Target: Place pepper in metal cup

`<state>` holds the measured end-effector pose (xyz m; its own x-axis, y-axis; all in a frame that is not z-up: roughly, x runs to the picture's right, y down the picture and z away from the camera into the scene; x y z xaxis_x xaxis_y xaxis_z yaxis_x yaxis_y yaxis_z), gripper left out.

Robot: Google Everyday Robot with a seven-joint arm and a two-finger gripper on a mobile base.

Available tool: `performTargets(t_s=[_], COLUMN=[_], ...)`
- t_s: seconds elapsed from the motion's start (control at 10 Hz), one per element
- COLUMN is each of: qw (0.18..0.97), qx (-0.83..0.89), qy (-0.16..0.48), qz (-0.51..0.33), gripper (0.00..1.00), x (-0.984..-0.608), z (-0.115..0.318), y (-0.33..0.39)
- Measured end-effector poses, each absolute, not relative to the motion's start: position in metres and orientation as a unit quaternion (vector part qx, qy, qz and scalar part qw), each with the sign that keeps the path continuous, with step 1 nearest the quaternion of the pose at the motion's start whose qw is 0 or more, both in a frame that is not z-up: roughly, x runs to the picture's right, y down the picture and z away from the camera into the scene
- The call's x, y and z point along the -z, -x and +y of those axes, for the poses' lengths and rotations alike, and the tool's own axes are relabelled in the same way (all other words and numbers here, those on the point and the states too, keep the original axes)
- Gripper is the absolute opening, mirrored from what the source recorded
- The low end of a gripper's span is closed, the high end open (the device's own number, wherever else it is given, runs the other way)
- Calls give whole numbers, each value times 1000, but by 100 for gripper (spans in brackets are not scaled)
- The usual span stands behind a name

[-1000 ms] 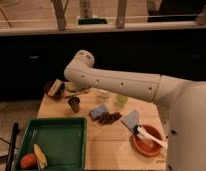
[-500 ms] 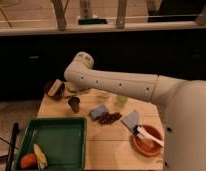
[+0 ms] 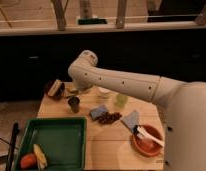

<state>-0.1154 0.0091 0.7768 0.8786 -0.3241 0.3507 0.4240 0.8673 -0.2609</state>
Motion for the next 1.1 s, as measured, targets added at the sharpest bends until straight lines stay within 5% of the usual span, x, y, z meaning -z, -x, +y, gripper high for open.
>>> performTargets(t_s=[1.1], qw=[884], qx=[348], qy=[245], qz=[-192], gripper=[0], x=[-801], z=[44], y=[152])
